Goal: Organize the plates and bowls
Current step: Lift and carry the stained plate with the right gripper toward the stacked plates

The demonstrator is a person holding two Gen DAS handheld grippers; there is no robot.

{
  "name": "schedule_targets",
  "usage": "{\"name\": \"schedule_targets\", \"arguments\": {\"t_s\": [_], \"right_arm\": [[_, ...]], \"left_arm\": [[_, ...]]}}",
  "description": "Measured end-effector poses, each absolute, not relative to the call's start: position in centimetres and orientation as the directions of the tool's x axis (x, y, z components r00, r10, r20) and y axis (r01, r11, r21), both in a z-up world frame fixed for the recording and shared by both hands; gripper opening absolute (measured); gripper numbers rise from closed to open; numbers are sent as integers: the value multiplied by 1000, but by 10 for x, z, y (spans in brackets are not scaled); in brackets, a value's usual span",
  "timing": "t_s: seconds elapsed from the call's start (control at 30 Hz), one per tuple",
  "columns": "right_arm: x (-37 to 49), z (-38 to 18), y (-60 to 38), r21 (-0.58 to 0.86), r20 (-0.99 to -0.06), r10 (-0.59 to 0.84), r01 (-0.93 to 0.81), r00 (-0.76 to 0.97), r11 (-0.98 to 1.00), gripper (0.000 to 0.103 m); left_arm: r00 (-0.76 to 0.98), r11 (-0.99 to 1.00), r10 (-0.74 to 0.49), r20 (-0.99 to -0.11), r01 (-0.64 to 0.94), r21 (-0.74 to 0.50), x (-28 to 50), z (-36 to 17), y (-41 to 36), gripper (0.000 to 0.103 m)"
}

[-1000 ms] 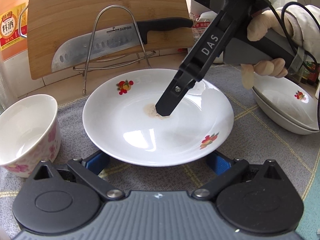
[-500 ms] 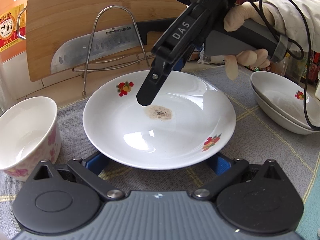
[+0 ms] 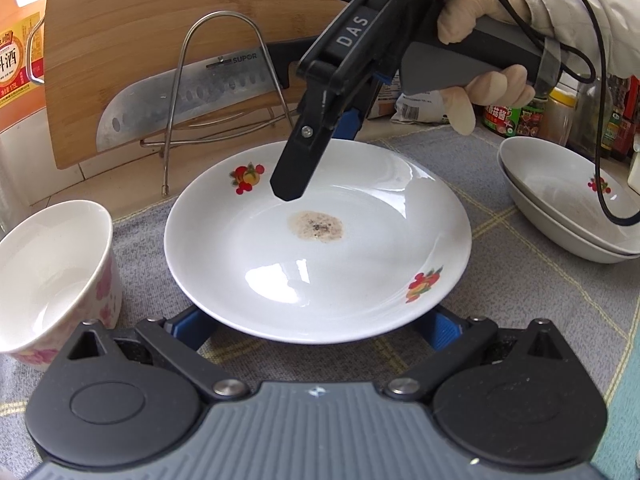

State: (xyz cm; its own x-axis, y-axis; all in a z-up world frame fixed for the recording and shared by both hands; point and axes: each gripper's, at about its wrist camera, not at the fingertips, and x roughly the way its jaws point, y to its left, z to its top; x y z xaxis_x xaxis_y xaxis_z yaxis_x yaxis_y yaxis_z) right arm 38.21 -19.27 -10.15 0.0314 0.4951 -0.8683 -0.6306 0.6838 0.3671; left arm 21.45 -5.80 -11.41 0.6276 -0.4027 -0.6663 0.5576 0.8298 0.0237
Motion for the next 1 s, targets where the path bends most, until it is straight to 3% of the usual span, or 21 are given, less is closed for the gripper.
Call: {"name": "schedule_targets", "arguments": {"t_s": [1.0], "right_arm": [[376,-103,-185,315,-885,463,-660,56,682,103]], "left_arm": [[611,832,-399,-684,555,11,216,-112,-59,102]]}}
